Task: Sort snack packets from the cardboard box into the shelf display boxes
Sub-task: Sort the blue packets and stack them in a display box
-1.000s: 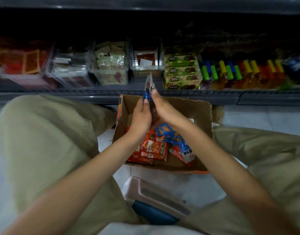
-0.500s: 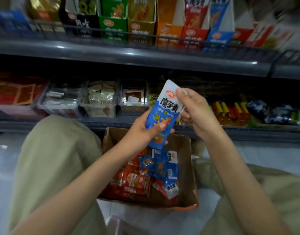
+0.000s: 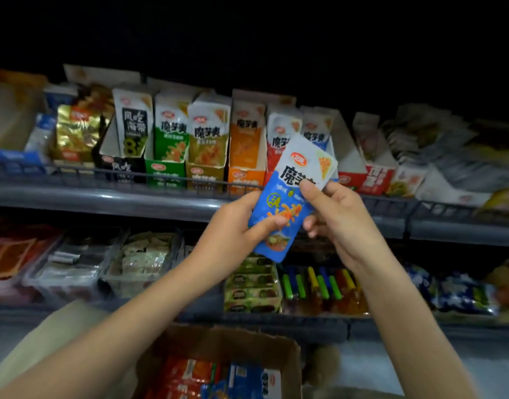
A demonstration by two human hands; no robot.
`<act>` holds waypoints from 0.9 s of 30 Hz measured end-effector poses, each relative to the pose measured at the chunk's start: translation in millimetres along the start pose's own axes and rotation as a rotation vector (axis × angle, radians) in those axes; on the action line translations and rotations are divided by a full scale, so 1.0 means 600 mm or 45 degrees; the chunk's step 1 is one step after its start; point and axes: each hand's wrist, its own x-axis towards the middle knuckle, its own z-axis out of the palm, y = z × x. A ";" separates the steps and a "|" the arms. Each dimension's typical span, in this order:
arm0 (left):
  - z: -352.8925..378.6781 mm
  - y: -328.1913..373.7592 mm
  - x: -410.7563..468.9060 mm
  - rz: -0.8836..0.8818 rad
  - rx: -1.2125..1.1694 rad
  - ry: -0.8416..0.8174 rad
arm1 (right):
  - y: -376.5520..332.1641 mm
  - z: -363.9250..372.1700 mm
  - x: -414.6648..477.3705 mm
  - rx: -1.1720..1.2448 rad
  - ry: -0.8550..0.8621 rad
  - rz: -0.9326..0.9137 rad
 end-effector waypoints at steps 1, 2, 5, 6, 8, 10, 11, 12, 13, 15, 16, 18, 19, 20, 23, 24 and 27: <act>0.005 0.002 0.019 0.090 0.098 0.039 | -0.008 -0.006 0.007 -0.057 -0.019 -0.047; 0.012 0.001 0.037 0.197 0.237 0.089 | -0.016 -0.013 0.014 -0.088 -0.029 -0.096; 0.042 -0.009 0.083 0.384 0.690 0.318 | -0.033 -0.034 0.042 -0.131 0.055 -0.291; 0.057 -0.016 0.098 0.392 0.738 0.357 | -0.038 -0.042 0.055 -0.237 0.135 -0.400; 0.085 -0.041 0.127 0.435 0.766 0.355 | -0.047 -0.065 0.083 -0.501 0.312 -0.629; 0.111 -0.078 0.151 0.558 0.926 0.387 | -0.054 -0.089 0.114 -0.453 0.408 -0.744; 0.122 -0.098 0.161 0.597 1.026 0.404 | -0.056 -0.101 0.129 -0.314 0.403 -0.745; 0.133 -0.115 0.166 0.607 1.111 0.408 | -0.056 -0.112 0.146 -0.184 0.386 -0.728; 0.143 -0.131 0.168 0.603 1.175 0.405 | -0.054 -0.120 0.162 -0.081 0.361 -0.706; 0.160 -0.152 0.166 0.611 1.268 0.392 | -0.045 -0.134 0.196 0.025 0.315 -0.647; 0.165 -0.159 0.164 0.630 1.316 0.374 | -0.037 -0.139 0.211 0.047 0.291 -0.619; 0.168 -0.167 0.163 0.653 1.401 0.353 | -0.018 -0.149 0.241 0.092 0.261 -0.573; 0.168 -0.169 0.163 0.651 1.427 0.364 | -0.010 -0.153 0.254 0.108 0.255 -0.553; 0.168 -0.170 0.164 0.647 1.440 0.379 | -0.002 -0.158 0.267 0.079 0.256 -0.535; 0.170 -0.174 0.165 0.674 1.440 0.424 | 0.011 -0.167 0.296 -0.255 0.222 -0.542; 0.171 -0.175 0.165 0.685 1.435 0.438 | 0.014 -0.166 0.304 -0.361 0.174 -0.544; 0.172 -0.177 0.166 0.725 1.433 0.492 | 0.024 -0.149 0.322 -0.575 0.047 -0.529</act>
